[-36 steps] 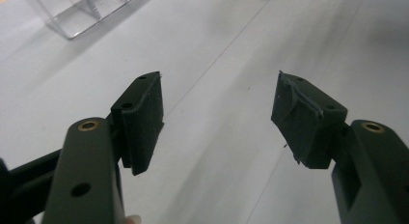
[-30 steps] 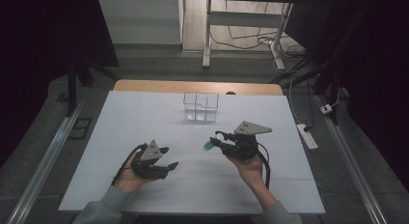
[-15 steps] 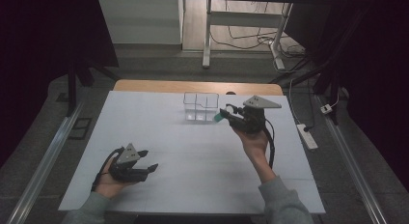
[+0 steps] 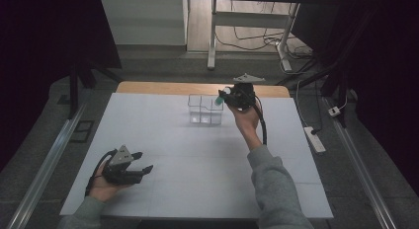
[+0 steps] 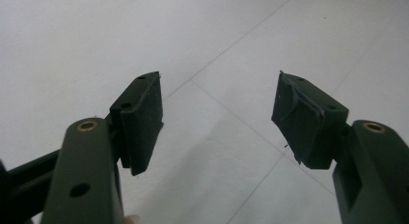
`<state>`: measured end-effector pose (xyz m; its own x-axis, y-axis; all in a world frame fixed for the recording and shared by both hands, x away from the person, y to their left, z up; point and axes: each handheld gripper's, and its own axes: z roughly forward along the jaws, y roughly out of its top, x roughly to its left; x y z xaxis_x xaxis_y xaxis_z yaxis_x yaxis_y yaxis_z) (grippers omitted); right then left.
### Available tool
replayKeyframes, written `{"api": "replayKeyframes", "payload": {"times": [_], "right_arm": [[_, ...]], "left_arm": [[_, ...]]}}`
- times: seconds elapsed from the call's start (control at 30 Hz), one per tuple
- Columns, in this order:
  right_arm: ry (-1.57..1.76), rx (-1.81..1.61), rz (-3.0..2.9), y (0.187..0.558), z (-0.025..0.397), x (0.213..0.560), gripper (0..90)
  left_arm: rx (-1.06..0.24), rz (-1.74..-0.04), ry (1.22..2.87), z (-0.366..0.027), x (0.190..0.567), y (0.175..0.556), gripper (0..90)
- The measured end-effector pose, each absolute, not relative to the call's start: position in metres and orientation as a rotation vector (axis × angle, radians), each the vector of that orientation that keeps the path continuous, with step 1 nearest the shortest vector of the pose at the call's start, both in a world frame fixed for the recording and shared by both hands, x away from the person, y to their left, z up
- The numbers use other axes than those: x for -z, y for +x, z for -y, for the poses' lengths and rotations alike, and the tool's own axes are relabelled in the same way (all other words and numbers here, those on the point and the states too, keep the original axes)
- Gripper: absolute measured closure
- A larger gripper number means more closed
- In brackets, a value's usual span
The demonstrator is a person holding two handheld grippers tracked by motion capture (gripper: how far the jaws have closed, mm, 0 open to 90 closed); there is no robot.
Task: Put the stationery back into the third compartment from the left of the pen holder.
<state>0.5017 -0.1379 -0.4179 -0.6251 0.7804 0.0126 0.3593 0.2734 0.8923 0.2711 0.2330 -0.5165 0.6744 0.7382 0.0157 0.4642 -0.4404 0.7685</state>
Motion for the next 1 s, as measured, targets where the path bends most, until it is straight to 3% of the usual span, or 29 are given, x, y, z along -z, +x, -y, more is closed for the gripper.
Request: {"api": "replayKeyframes", "payload": {"times": [0.07,0.17,0.23,0.57,0.83,1.0], "right_arm": [[1.042,-1.326,-2.14,0.508,0.138,0.425,62.1],[1.072,-1.372,-2.139,0.509,0.142,0.429,49.2],[1.07,-1.385,-2.137,0.504,0.146,0.427,47.0],[1.008,-1.408,-2.23,0.43,0.196,0.434,41.8],[0.944,-1.358,-2.311,0.359,0.236,0.458,39.5],[0.929,-1.34,-2.347,0.335,0.255,0.472,38.4]], "left_arm": [[-0.45,-0.928,2.116,-0.234,0.518,0.272,34.7],[-0.446,-0.934,2.117,-0.236,0.519,0.273,34.6],[-0.447,-0.938,2.111,-0.237,0.519,0.273,34.6],[-0.444,-0.95,2.085,-0.243,0.517,0.269,33.5],[-0.415,-0.954,2.065,-0.242,0.516,0.268,32.9],[-0.408,-0.957,2.064,-0.241,0.515,0.269,32.7]]}}
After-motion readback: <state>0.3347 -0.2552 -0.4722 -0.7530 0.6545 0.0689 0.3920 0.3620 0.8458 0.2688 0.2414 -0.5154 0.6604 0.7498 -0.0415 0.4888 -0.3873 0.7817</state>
